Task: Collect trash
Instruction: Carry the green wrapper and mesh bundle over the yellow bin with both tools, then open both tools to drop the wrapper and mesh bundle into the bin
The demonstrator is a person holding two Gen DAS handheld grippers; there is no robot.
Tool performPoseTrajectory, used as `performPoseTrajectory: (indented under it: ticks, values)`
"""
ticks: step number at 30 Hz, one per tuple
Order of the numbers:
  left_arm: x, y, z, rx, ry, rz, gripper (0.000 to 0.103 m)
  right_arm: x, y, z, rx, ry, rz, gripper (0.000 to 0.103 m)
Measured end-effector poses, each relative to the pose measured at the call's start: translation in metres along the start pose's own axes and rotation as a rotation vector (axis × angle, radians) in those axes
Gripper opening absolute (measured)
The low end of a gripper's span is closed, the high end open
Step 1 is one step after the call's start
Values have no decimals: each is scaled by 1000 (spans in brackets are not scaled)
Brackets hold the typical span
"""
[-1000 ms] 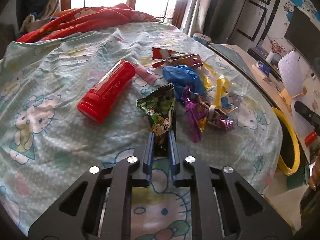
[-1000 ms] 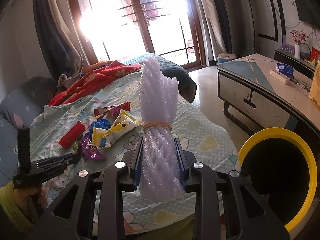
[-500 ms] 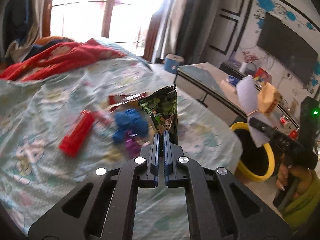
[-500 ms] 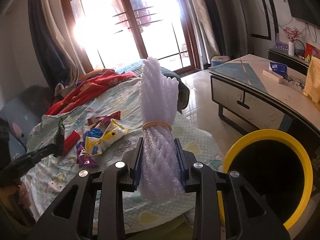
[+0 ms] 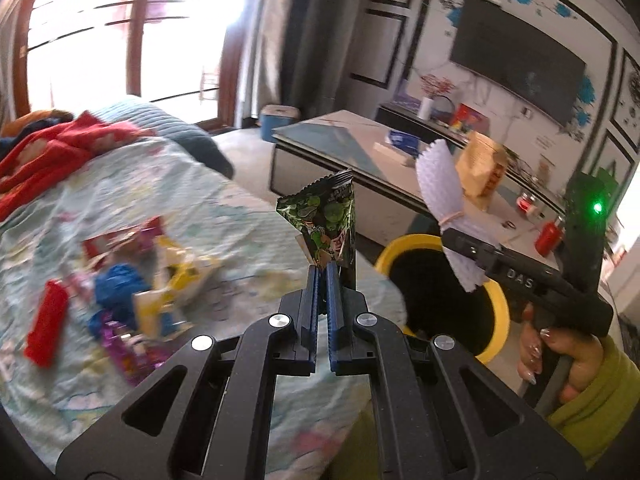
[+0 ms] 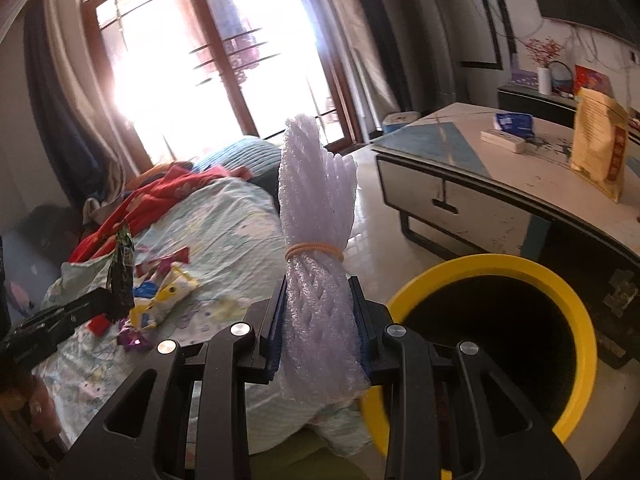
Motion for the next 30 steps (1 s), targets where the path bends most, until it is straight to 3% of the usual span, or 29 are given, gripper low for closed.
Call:
performPoseTrajectory:
  ticks: [15,30]
  values:
    - [-81,4,-65,86,131,-118,1,-98,5,19,4,114,-153,28]
    - [-123,39,-133,245,239,-155,1,-145,26,20,72,132,-236,30]
Point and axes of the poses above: each gripper's, at about its wrist camera, not at the fingertips, and z roughly against the way its jaws point, x to its left, y to its underside, the point moved 5 cm from there along -z, roughly the way its jaws point, and after that the axes turned 2 degrees about -z, right-handed, at the moved point
